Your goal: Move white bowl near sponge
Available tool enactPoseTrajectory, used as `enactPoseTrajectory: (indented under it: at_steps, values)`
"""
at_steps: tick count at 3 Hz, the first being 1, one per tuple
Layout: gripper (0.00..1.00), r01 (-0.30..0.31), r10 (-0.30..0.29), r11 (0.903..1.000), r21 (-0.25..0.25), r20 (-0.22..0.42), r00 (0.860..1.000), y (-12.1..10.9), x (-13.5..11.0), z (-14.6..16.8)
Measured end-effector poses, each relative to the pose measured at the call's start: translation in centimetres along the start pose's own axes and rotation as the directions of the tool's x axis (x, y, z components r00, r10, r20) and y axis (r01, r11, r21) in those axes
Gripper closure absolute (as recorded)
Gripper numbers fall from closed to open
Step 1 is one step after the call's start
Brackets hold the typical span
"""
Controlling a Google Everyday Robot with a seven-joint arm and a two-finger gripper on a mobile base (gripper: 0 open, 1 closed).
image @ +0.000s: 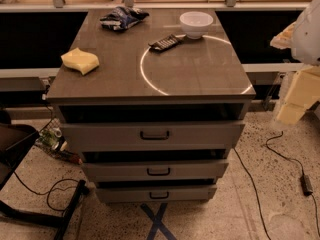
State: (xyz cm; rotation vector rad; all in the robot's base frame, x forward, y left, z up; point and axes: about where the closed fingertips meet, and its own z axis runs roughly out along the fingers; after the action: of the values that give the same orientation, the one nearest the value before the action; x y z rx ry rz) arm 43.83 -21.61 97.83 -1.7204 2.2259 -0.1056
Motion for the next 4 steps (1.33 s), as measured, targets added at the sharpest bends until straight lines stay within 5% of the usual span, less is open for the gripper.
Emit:
enactPoseTrajectory:
  at_steps: [1,2,3,4]
  values:
    - [0.00,0.000,0.000,1.0000,0.000,0.000,1.000,0.0,0.0,0.0]
    - [0.00,-0.017,0.019,0.9944,0.105,-0.020,1.000,-2.0,-1.6,-0.4]
    - [0.00,-0.030,0.045,0.9663,0.256,-0.052,0.998,-7.3,-3.8,-1.1]
    - [0.00,-0.016,0.045,0.9201,0.391,-0.064,0.997,-13.7,-6.5,-2.4]
